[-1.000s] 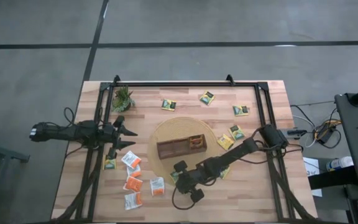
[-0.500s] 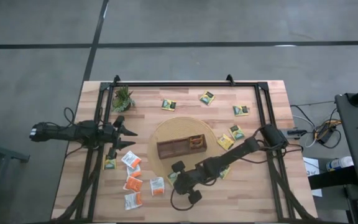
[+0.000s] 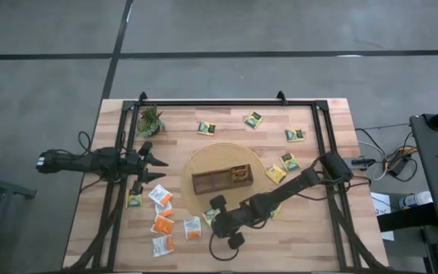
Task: Pick & Place Tea
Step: Put the yellow tea bag into the middle section of the wooden organizer
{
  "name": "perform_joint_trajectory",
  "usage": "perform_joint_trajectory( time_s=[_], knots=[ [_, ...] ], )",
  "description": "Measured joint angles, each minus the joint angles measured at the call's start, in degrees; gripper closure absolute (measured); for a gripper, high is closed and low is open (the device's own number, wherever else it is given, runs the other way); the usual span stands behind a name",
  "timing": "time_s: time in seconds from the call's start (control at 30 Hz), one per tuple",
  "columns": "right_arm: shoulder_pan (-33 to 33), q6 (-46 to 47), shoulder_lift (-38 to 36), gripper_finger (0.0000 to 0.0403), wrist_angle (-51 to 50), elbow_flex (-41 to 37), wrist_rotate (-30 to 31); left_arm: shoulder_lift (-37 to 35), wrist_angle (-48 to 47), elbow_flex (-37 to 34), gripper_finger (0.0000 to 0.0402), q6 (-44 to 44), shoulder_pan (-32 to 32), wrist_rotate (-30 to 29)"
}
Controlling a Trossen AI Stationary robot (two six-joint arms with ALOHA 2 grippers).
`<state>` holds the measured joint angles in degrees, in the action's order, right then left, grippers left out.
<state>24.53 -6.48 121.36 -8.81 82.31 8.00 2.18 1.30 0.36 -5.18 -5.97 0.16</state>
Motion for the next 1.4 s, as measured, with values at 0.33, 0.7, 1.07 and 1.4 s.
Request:
perform_joint_trajectory(
  time_s=[0.33, 0.7, 1.07, 1.4],
  knots=[
    [0.65, 0.31, -0.04, 0.0394, -1.55, 2.08, 2.72, 0.01, 0.0, 0.0, 0.0235, 0.0, 0.01, 0.0],
    [1.43, 0.5, -0.37, 0.0394, -6.61, 6.28, 7.27, 0.01, 0.0, 0.0, 0.0235, 0.0, 0.01, -0.01],
    [1.85, 3.52, -0.37, 0.0394, -11.29, 8.97, 5.98, -0.01, 0.0, 0.0, 0.0235, 0.01, 0.0, 0.0],
    [1.84, 3.52, -0.37, 0.0394, -12.05, 8.85, 4.97, -0.01, 0.0, 0.0, 0.0235, 0.0, 0.0, 0.0]
  ],
)
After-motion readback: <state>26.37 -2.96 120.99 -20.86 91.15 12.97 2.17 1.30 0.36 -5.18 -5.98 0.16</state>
